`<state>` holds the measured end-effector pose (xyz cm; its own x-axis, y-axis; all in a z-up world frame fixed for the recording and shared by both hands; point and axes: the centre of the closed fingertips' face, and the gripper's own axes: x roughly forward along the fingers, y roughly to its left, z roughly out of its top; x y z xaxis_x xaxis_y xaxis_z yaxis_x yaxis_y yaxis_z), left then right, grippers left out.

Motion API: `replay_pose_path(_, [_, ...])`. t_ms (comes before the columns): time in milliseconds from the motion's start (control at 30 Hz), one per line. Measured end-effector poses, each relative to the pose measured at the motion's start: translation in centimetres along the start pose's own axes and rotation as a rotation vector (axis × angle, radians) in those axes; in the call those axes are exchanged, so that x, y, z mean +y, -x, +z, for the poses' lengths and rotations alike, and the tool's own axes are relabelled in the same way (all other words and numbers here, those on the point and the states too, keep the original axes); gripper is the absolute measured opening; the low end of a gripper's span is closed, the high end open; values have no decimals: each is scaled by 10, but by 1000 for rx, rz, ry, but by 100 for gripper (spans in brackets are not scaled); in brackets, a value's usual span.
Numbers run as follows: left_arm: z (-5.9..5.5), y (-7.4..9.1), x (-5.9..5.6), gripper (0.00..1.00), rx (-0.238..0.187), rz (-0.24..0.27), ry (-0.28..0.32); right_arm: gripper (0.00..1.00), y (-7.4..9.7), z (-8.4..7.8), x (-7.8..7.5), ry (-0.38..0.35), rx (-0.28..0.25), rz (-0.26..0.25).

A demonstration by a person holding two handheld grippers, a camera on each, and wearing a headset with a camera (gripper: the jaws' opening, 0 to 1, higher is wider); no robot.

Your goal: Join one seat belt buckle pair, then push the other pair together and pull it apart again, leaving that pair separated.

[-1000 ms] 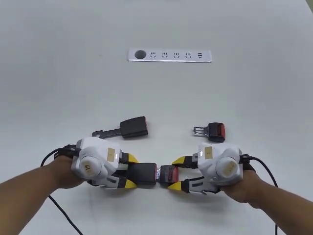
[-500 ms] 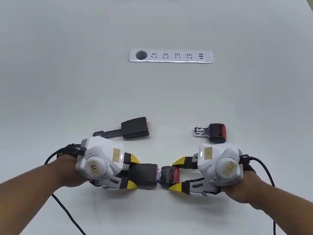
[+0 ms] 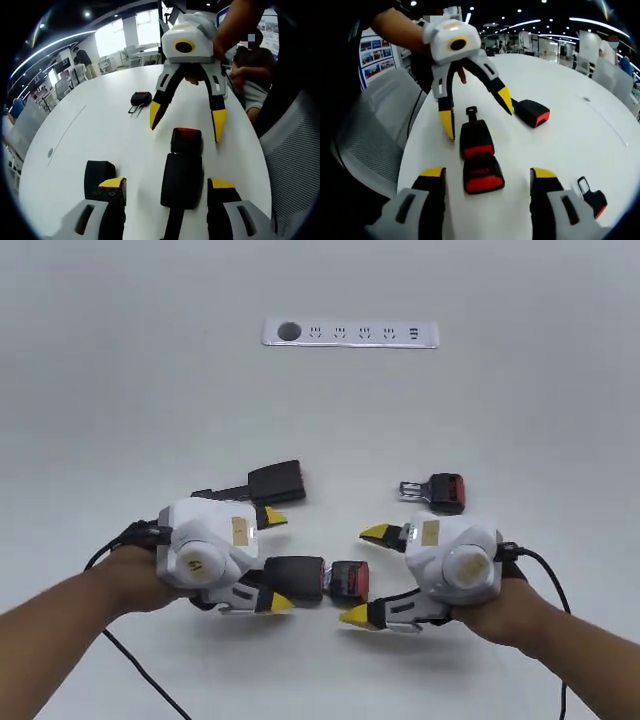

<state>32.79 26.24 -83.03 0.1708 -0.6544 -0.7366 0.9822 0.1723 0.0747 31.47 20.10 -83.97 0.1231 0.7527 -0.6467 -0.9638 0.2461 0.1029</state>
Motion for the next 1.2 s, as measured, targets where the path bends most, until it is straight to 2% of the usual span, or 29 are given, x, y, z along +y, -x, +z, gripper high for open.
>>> replay_pose_path(100, [7, 3, -2, 73, -27, -7, 9, 73, 7, 7, -6, -19, -40, -20])
replay_pose_path(200, [13, 6, 2, 77, -50, 10, 27, 79, 13, 11, -15, -36, -63, -45])
replay_pose_path(300, [19, 10, 12, 80, -70, 31, 48, 81, 21, 12, -26, -40, -75, -76])
replay_pose_path(433, [17, 13, 26, 79, -53, 50, 11, 82, 32, 11, -44, -49, -86, -109])
replay_pose_path(600, [19, 22, 57, 80, -71, 97, 40, 82, 46, 5, -69, -56, -72, -146])
replay_pose_path(700, [14, 22, 72, 80, -68, 112, 45, 82, 55, 1, -86, -53, -66, -161])
replay_pose_path(733, [12, 22, 76, 80, -71, 112, 60, 83, 57, -2, -90, -46, -54, -164])
replay_pose_path(767, [8, 20, 79, 80, -78, 106, 123, 83, 60, -7, -95, -34, -28, -168])
replay_pose_path(800, [2, 18, 82, 80, -65, 106, 147, 83, 62, -9, -98, -28, -19, -167])
replay_pose_path(833, [-3, 16, 88, 80, -51, 114, 133, 83, 66, -11, -102, -23, -14, -167])
replay_pose_path(1000, [-8, 8, 97, 79, -39, 98, 137, 81, 76, -25, -117, -18, 38, -152])
replay_pose_path(1133, [-13, -5, 99, 77, -6, 71, 135, 78, 79, -35, -129, -30, 64, -135])
replay_pose_path(1200, [-15, -9, 103, 76, 3, 64, 156, 76, 79, -39, -132, -39, 77, -119])
